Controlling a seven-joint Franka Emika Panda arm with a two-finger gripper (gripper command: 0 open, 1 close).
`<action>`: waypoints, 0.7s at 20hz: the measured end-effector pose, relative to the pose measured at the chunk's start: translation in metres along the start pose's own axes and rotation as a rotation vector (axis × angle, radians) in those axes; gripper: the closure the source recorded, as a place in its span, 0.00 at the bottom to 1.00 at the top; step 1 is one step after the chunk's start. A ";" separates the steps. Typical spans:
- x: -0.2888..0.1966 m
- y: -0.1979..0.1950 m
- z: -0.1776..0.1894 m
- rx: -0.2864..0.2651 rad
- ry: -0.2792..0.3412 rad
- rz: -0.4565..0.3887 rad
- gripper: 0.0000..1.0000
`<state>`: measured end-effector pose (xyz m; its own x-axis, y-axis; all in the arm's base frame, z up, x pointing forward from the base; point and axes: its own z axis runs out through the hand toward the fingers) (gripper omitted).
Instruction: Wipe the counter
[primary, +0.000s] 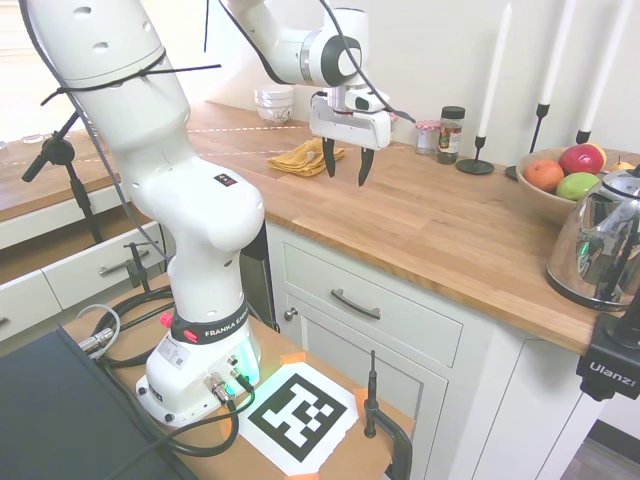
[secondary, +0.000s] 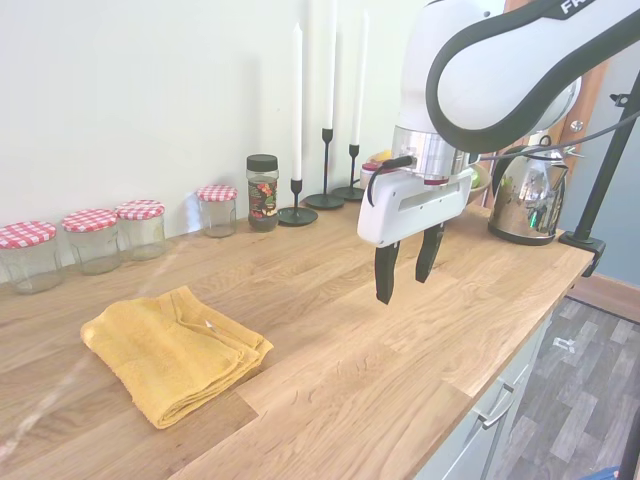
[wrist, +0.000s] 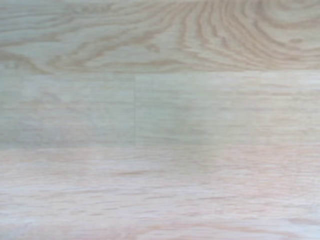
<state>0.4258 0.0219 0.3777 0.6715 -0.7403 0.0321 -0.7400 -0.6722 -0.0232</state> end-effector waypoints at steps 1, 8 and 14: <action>0.000 0.000 0.000 -0.001 -0.001 0.000 0.00; -0.002 -0.008 0.007 -0.001 0.026 -0.005 0.00; -0.009 -0.032 0.008 0.016 0.038 -0.042 0.00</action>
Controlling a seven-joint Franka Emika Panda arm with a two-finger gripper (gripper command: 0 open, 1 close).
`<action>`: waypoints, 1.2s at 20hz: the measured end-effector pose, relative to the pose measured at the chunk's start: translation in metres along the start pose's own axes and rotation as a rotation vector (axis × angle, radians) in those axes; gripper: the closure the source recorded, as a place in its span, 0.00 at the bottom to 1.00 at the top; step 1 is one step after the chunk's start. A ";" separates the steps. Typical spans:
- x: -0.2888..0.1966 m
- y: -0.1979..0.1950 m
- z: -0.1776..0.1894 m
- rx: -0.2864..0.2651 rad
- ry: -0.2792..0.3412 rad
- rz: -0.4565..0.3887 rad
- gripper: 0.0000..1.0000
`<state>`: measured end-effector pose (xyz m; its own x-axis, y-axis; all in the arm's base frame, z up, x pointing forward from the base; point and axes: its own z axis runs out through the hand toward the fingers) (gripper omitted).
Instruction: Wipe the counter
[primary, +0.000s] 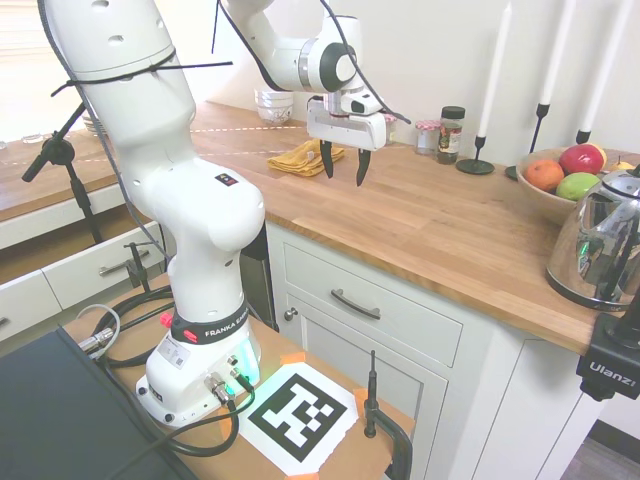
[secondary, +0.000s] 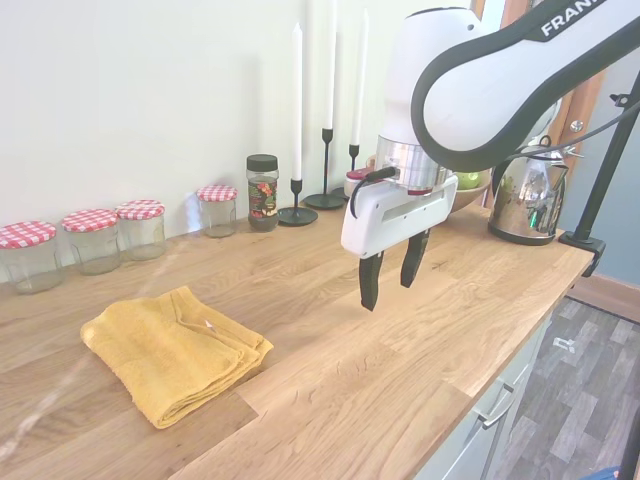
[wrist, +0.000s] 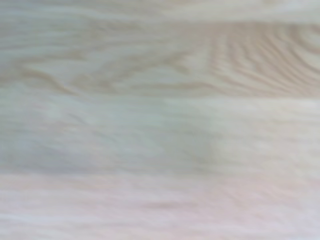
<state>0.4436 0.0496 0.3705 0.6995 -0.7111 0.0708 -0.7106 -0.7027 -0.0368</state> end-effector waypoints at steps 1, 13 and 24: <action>-0.002 -0.008 -0.002 0.004 0.002 -0.007 0.00; -0.041 -0.157 -0.047 -0.047 -0.004 -0.024 0.00; -0.053 -0.264 -0.029 -0.070 -0.027 -0.003 0.00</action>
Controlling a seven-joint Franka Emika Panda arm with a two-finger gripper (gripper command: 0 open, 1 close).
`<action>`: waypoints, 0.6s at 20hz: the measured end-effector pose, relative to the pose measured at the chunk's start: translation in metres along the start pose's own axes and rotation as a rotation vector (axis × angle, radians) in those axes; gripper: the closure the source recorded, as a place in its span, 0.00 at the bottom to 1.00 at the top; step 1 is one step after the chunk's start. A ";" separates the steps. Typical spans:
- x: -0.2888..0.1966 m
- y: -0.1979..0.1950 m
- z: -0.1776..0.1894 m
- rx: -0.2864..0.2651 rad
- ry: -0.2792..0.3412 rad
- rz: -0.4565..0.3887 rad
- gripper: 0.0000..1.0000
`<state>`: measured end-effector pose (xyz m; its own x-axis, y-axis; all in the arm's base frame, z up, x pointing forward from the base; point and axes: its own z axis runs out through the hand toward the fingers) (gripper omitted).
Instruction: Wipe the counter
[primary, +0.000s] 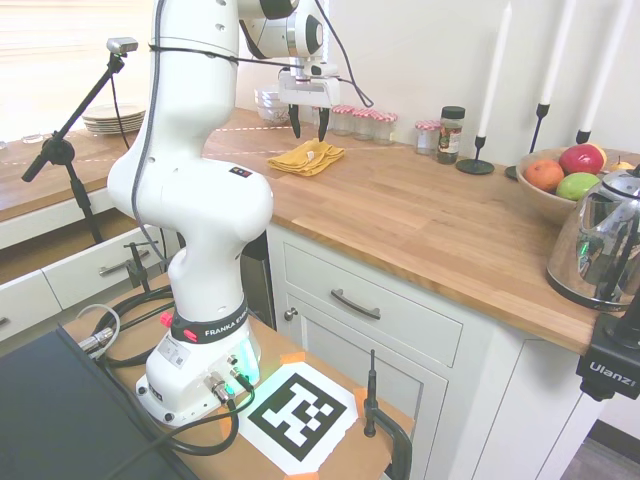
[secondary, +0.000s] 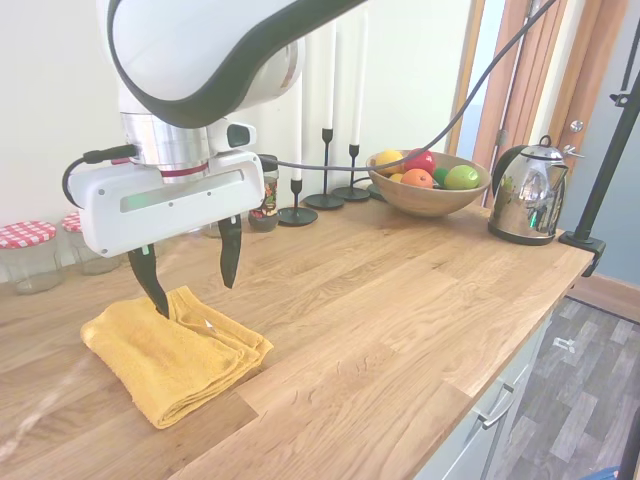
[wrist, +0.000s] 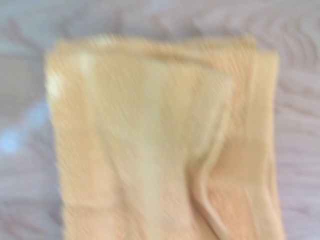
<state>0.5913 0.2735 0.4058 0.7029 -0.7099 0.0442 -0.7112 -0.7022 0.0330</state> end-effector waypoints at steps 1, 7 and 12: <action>0.001 -0.006 -0.001 -0.001 -0.002 0.002 0.00; 0.003 -0.036 0.016 -0.019 -0.012 0.014 0.00; 0.005 -0.045 0.039 -0.041 -0.019 0.022 0.00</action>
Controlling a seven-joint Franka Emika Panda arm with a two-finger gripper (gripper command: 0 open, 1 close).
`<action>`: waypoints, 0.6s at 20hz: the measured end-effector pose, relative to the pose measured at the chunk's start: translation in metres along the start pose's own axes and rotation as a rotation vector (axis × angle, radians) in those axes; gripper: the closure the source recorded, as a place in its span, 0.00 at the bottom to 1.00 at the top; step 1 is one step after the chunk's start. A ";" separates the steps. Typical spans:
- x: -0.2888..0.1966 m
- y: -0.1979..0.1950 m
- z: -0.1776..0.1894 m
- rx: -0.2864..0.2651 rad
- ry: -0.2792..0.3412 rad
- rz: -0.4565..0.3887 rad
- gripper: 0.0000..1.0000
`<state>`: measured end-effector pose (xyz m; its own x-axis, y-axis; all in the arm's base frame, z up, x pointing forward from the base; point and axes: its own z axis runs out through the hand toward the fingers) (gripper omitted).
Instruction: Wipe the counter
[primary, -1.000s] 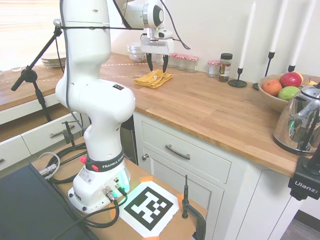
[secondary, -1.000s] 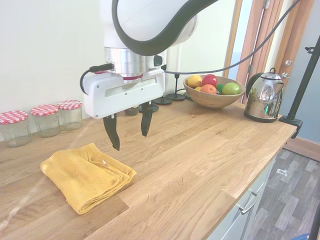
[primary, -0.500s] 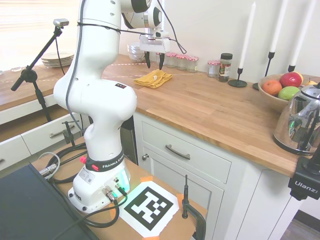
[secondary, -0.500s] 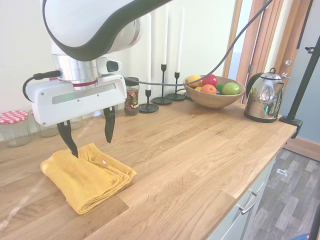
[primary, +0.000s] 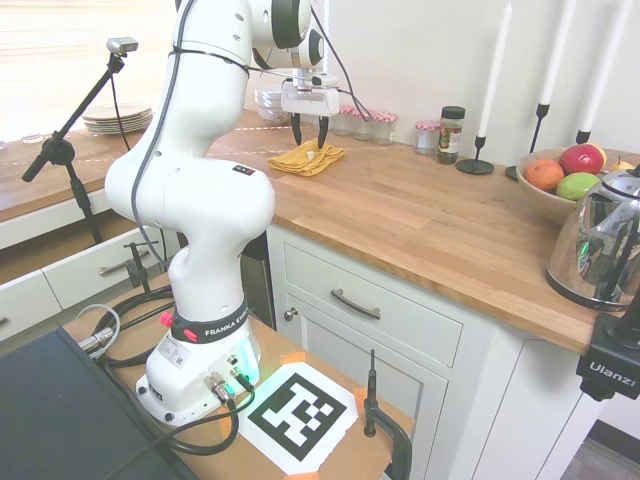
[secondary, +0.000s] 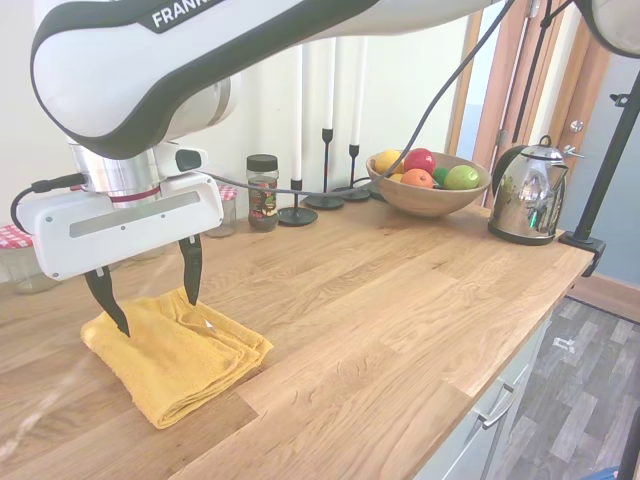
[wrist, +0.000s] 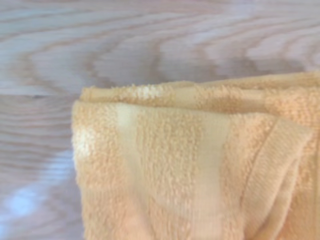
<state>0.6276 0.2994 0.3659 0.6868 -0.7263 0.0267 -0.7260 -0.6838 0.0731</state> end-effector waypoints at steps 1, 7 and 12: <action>0.000 -0.001 0.003 -0.004 -0.001 0.002 0.00; 0.005 -0.001 0.024 -0.032 -0.010 0.015 0.00; 0.005 -0.001 0.027 -0.034 -0.016 0.019 1.00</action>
<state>0.6314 0.2946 0.3391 0.6718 -0.7406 0.0125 -0.7373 -0.6671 0.1069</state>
